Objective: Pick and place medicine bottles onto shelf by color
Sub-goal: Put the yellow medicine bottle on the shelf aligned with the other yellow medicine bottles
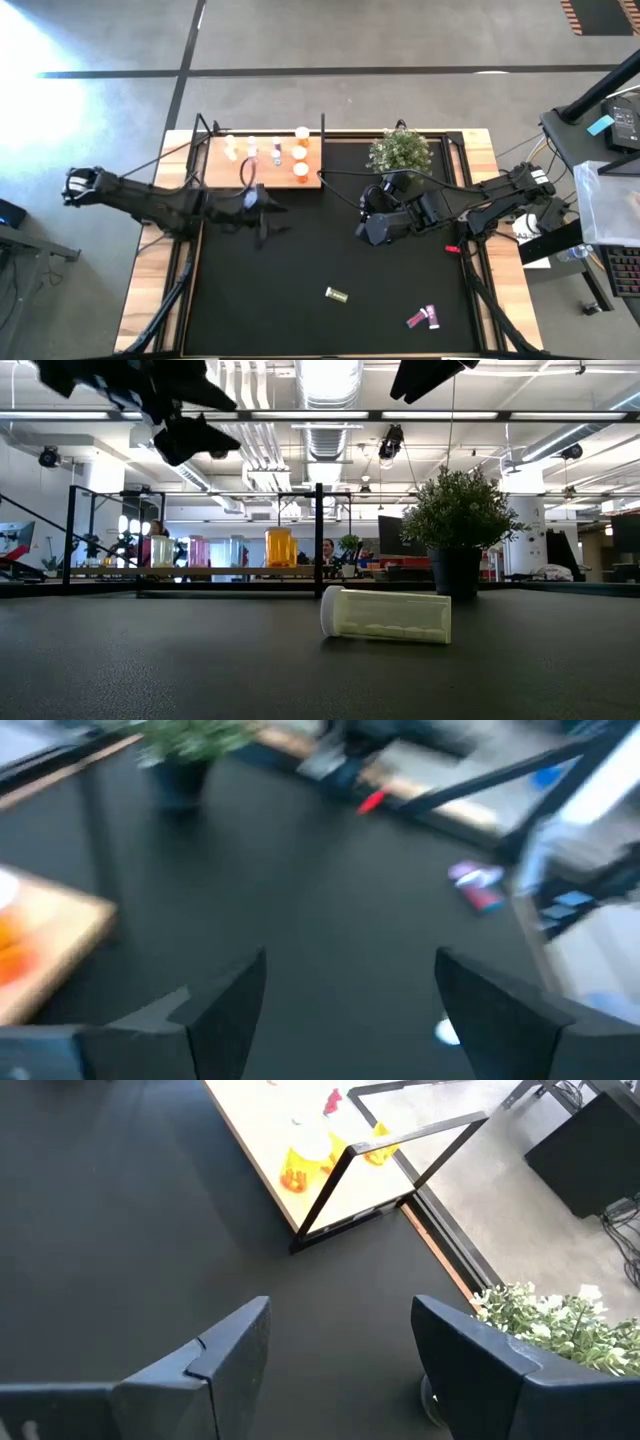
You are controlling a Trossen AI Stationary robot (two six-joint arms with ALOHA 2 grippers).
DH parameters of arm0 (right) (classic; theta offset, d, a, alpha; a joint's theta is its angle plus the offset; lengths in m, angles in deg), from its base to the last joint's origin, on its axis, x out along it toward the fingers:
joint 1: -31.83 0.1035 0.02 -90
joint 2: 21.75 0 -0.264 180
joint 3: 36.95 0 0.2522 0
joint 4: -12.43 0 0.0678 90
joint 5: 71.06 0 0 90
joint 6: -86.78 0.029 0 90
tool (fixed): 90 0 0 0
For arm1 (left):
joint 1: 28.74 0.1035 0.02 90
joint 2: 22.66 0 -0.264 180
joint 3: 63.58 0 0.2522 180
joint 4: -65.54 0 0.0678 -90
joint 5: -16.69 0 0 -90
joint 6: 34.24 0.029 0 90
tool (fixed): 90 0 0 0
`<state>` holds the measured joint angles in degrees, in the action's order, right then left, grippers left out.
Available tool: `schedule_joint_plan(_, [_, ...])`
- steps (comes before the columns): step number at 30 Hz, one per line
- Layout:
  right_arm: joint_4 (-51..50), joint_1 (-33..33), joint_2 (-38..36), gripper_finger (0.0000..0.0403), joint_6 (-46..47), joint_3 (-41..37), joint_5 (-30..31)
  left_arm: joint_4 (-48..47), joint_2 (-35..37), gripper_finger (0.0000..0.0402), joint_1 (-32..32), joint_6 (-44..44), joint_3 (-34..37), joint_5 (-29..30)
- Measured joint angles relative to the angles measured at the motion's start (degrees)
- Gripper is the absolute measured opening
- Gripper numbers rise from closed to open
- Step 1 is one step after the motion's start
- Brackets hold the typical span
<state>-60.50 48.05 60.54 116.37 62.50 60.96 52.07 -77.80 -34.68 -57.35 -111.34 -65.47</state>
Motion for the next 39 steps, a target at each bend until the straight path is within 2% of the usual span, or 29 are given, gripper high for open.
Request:
schedule_joint_plan(4, [0.00, 0.00, 0.00, 0.0235, 0.00, 0.00, 0.00, 11.74, -0.30, 0.0274, -5.38, -0.21, 5.06, 0.32])
schedule_joint_plan(6, [0.18, -0.01, 0.00, 0.0235, 0.06, 0.00, 0.00, 15.87, -1.77, 0.0274, -7.97, -0.10, 6.34, 2.56])
schedule_joint_plan(12, [6.87, -0.02, 0.00, 0.0235, 0.35, 0.02, -0.02, 18.48, -8.43, 0.0274, -14.91, -0.56, 6.48, 11.79])
schedule_joint_plan(19, [14.97, -0.02, 0.00, 0.0235, 0.24, 0.02, 0.00, 25.22, -16.03, 0.0274, -19.16, -0.61, 5.10, 13.69])
schedule_joint_plan(24, [16.06, 0.00, 0.00, 0.0235, 0.07, 0.02, -0.25, 28.31, -18.59, 0.0274, -19.89, -0.55, 4.65, 13.71])
schedule_joint_plan(27, [16.13, 0.00, -0.02, 0.0235, 0.44, -0.47, -2.93, 29.09, -19.15, 0.0274, -20.07, -0.56, 4.65, 13.71])
schedule_joint_plan(32, [17.25, 0.00, 0.14, 0.0235, 0.36, -0.75, -13.35, 29.34, -19.42, 0.0274, -20.43, -0.55, 4.74, 13.71])
schedule_joint_plan(39, [16.56, 0.00, 1.04, 0.0235, 1.42, -0.83, -15.42, 29.30, -19.30, 0.0274, -20.67, -0.55, 4.78, 13.72])
